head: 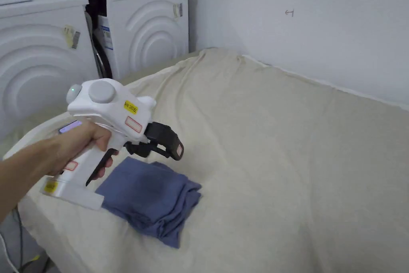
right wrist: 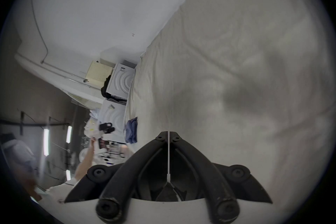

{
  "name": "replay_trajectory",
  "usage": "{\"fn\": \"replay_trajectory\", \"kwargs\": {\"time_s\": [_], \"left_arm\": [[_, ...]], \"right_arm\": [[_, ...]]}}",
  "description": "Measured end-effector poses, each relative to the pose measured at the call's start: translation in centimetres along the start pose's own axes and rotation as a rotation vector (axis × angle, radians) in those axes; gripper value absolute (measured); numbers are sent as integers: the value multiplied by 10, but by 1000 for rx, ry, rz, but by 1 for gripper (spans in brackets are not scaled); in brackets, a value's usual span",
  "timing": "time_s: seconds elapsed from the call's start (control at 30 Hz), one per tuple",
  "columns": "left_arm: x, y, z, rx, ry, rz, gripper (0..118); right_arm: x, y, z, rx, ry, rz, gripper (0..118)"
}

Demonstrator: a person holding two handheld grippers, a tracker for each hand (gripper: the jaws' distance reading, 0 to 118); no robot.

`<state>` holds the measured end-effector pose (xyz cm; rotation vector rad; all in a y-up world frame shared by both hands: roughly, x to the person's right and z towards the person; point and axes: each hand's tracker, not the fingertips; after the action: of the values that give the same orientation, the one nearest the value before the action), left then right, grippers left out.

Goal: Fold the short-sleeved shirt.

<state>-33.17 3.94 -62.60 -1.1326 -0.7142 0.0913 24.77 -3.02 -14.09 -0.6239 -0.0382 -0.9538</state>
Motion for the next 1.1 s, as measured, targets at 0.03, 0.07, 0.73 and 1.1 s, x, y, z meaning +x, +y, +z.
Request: {"fn": "replay_trajectory", "kwargs": {"time_s": [0.03, 0.07, 0.73, 1.1], "left_arm": [[36, -1, -1, 41, -40, -62, 33], [78, -3, -7, 93, -23, -128, 0], [528, -1, 12, 826, 5, -399, 0], [547, 6, 40, 845, -19, -420, 0]], "right_arm": [[-9, 8, 7, 26, -26, 50, 0], [-22, 17, 19, 86, -105, 82, 0], [-223, 160, 141, 825, -748, 801, 0], [-221, 171, 158, 855, -689, 676, 0]]}}
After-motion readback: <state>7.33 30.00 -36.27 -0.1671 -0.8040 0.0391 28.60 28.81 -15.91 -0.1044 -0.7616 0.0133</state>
